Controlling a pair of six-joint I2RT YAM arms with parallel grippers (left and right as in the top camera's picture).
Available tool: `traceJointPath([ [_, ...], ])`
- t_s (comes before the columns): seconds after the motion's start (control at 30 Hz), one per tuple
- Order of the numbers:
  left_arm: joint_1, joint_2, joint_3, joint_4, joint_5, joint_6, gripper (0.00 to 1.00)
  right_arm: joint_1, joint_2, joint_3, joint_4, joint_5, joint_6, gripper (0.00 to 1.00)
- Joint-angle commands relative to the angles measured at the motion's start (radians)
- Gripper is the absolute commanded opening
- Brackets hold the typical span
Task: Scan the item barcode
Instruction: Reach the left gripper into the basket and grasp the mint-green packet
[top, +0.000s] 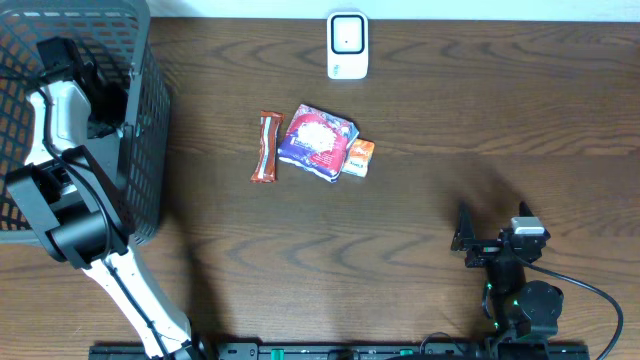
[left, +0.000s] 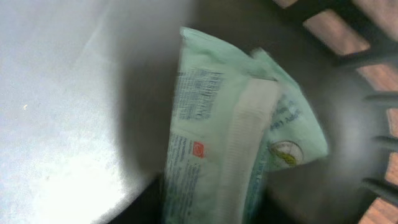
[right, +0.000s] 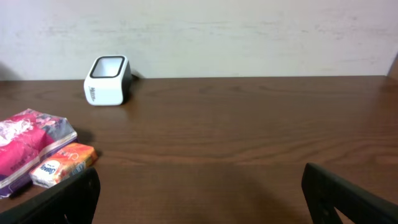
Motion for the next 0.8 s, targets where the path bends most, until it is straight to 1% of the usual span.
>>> traceJointPath([
  [0.0, 0.004, 0.015, -0.009, -0.027, -0.012, 0.015, 0.08, -0.002, -0.004, -0.002, -0.003, 0.005, -0.014, 0.99],
  [0.1, 0.005, 0.0, 0.001, -0.065, -0.011, 0.015, 0.07, -0.002, -0.004, -0.002, -0.003, 0.005, -0.014, 0.99],
  [0.17, 0.005, -0.042, 0.02, -0.099, -0.011, 0.014, 0.07, -0.002, -0.004, -0.002, -0.003, 0.005, -0.014, 0.99],
  [0.33, 0.006, -0.226, 0.027, -0.07, -0.011, 0.005, 0.08, -0.002, -0.004, -0.002, -0.003, 0.005, -0.014, 0.99],
  [0.5, 0.022, -0.468, 0.027, 0.035, -0.011, -0.093, 0.07, -0.002, -0.004, -0.002, -0.003, 0.005, -0.014, 0.99],
  [0.53, 0.022, -0.563, 0.026, 0.05, -0.008, -0.149, 0.07, -0.002, -0.004, -0.002, -0.003, 0.005, -0.014, 0.99],
  [0.57, 0.019, -0.603, 0.026, 0.048, -0.001, -0.183, 0.07, -0.002, -0.004, -0.002, -0.003, 0.005, -0.014, 0.99],
  [0.6, 0.012, -0.646, 0.026, 0.036, 0.021, -0.225, 0.07, -0.002, -0.004, -0.002, -0.003, 0.005, -0.014, 0.99],
  [0.63, -0.005, -0.688, 0.026, 0.026, 0.076, -0.241, 0.07, -0.002, -0.004, -0.002, -0.003, 0.005, -0.014, 0.99],
  [0.7, -0.043, -0.738, 0.025, 0.018, 0.226, -0.238, 0.07, -0.002, -0.004, -0.002, -0.003, 0.005, -0.014, 0.99],
  [0.77, -0.101, -0.76, 0.025, 0.02, 0.336, -0.185, 0.07, -0.002, -0.004, -0.002, -0.003, 0.005, -0.014, 0.99],
])
